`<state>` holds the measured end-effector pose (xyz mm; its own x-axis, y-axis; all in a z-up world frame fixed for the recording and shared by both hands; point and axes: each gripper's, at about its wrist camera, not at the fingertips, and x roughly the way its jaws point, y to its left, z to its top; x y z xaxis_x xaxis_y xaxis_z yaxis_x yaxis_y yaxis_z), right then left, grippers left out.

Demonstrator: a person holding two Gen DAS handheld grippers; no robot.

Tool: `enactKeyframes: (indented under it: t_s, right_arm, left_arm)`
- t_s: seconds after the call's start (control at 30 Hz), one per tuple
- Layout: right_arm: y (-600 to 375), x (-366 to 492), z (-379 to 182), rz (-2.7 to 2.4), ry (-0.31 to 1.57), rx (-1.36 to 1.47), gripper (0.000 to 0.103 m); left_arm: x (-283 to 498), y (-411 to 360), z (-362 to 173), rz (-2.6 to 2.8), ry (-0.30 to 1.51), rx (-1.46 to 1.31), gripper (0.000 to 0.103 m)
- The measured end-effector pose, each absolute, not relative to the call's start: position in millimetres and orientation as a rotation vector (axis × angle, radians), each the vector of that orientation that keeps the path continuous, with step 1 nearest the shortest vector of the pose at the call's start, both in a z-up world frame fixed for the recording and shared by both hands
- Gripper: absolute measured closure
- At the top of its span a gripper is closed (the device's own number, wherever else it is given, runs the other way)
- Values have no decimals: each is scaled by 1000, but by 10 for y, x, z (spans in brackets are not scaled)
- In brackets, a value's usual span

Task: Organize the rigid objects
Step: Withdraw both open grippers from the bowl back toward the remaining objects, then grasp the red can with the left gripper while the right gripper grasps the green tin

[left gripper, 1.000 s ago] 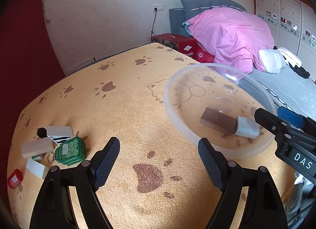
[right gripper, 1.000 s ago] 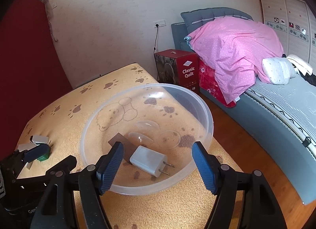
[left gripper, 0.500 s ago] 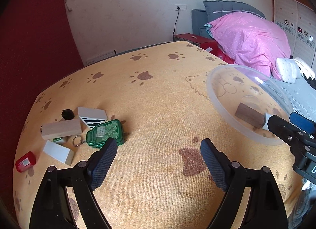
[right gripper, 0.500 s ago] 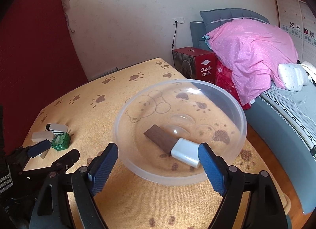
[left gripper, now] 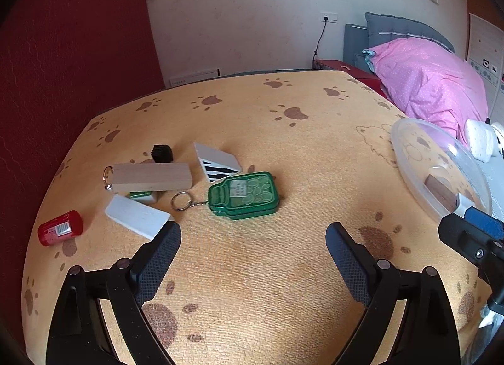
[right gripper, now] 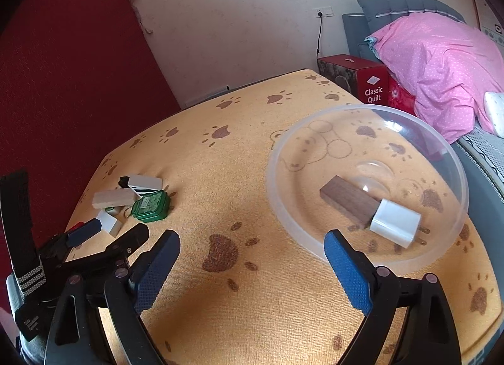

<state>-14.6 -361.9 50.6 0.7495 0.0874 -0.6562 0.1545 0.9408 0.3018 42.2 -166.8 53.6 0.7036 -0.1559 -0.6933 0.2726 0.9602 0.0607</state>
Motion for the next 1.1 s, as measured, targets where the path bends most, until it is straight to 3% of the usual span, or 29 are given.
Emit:
enactKeyframes:
  t_s: [1.1]
  right_arm:
    - [-2650, 132, 373, 82, 839, 234, 8]
  left_arm:
    - [868, 224, 347, 104, 795, -14, 9]
